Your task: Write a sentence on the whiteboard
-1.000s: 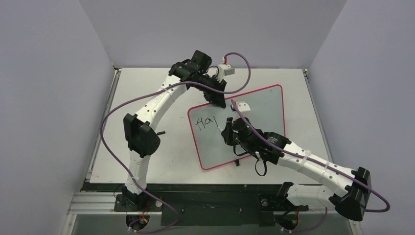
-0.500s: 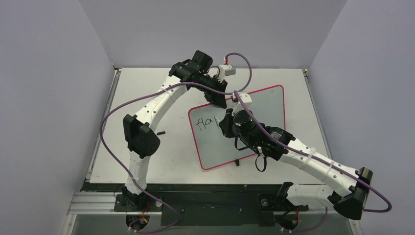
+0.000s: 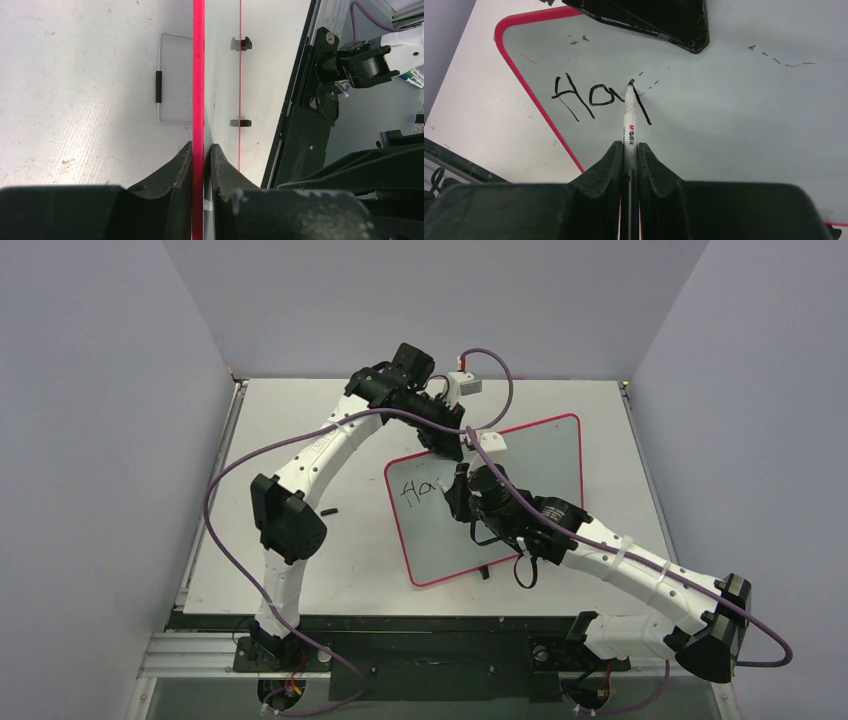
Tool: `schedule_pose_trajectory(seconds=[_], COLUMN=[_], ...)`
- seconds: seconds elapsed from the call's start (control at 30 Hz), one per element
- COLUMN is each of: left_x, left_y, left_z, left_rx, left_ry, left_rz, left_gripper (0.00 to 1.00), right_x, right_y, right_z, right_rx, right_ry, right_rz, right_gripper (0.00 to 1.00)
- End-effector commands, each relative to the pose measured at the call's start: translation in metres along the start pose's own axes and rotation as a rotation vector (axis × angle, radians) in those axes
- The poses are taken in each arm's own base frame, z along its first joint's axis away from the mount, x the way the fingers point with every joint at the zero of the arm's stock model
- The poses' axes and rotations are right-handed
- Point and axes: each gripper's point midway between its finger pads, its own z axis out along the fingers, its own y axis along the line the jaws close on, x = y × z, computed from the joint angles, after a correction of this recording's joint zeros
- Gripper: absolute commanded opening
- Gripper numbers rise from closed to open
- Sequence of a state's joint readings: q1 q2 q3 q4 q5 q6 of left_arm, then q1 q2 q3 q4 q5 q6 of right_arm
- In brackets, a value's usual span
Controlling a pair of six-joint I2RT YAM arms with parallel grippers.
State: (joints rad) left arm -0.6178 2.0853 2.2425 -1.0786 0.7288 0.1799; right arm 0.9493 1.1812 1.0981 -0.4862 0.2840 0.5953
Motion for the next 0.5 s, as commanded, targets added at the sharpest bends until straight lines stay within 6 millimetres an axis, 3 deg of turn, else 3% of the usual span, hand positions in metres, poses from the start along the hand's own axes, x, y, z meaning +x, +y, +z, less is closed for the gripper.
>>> schedule_pose_trajectory(seconds=[0.0,0.47], left_x=[-0.024,-0.025], left_y=[-0.029,-0.030], left_z=[-0.022,-0.022], left_rx=[0.008,0.007], left_ry=[-0.078,-0.079], left_rz=[0.131,0.135], left_gripper=[0.00,0.00], right_x=[-0.020,-0.009], right_y=[-0.012,-0.027], right_z=[0.004,0.003], right_rx=[0.061,0.101], right_ry=[-0.073,-0.061], right_rz=[0.024,0.035], right_gripper=[0.00,0.00])
